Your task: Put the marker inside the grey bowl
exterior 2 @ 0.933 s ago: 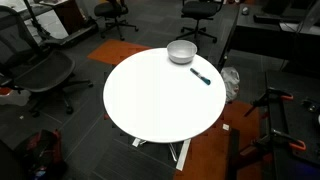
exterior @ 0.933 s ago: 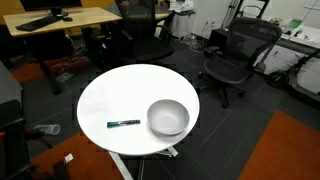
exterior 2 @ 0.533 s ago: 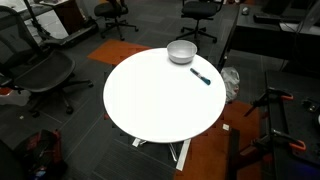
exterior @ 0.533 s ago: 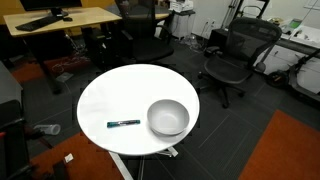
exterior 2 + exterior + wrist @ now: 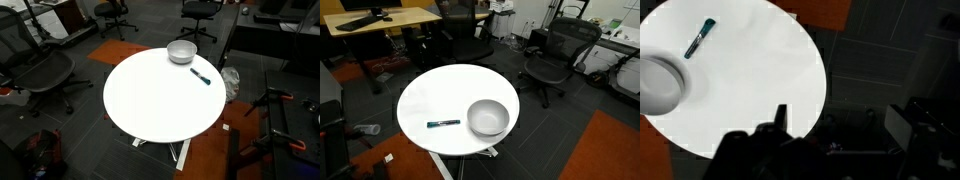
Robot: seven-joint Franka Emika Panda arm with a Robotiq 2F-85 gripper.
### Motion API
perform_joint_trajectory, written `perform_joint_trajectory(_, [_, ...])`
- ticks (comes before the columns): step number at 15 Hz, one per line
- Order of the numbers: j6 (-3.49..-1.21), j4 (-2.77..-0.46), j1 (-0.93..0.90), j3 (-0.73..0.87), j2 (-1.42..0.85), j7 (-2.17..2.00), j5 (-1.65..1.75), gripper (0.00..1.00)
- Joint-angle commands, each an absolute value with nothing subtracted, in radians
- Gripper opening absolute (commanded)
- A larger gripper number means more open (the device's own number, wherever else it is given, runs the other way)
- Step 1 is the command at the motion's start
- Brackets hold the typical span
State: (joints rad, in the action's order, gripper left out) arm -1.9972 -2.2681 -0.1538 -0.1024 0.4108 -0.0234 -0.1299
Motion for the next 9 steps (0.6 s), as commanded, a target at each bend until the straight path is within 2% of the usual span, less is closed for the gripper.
perform_joint_trajectory(1, [-2.019,-2.316,-0.123,-0.081,0.445,-0.026,-0.136,1.0])
perform_joint_trajectory(9, [-2.139,-2.456,-0.042,-0.022,0.507,-0.052,-0.135,1.0])
